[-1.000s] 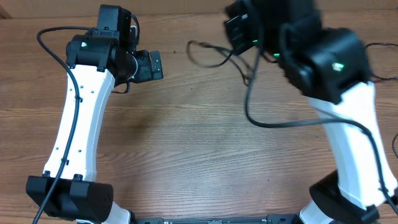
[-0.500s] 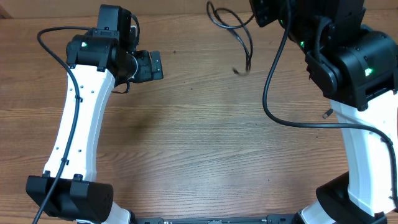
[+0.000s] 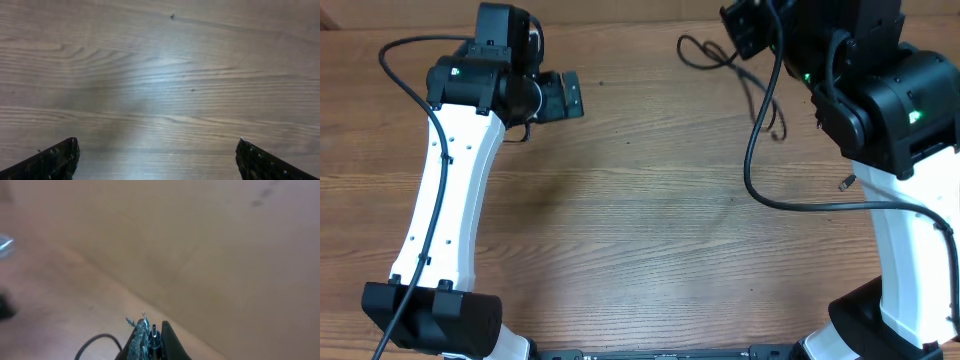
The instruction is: Untangle cables
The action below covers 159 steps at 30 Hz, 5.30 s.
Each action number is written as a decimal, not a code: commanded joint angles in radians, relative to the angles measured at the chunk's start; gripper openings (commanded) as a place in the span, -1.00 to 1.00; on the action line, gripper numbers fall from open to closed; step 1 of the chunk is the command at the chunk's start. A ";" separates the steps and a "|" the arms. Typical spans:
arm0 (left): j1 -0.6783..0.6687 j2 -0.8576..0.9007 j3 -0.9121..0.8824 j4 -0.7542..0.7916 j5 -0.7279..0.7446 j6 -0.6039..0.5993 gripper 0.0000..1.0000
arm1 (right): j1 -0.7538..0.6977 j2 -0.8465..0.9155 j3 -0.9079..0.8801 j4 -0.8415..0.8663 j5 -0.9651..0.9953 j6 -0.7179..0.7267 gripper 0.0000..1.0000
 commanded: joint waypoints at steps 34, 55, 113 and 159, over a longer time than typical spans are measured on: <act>-0.003 0.004 -0.004 0.015 0.273 -0.082 0.99 | -0.080 -0.007 0.018 0.066 0.545 0.208 -0.92; -0.175 0.007 -0.004 0.071 0.197 -0.818 0.99 | -0.085 0.041 0.018 0.060 0.488 0.873 -0.92; -0.551 0.147 -0.004 0.563 -0.082 -0.363 -0.91 | -0.241 0.041 0.018 -0.042 0.170 0.860 -0.92; -0.237 -0.021 -0.004 0.294 0.208 0.057 -0.91 | -0.626 0.041 0.018 -0.368 -0.906 -0.288 1.00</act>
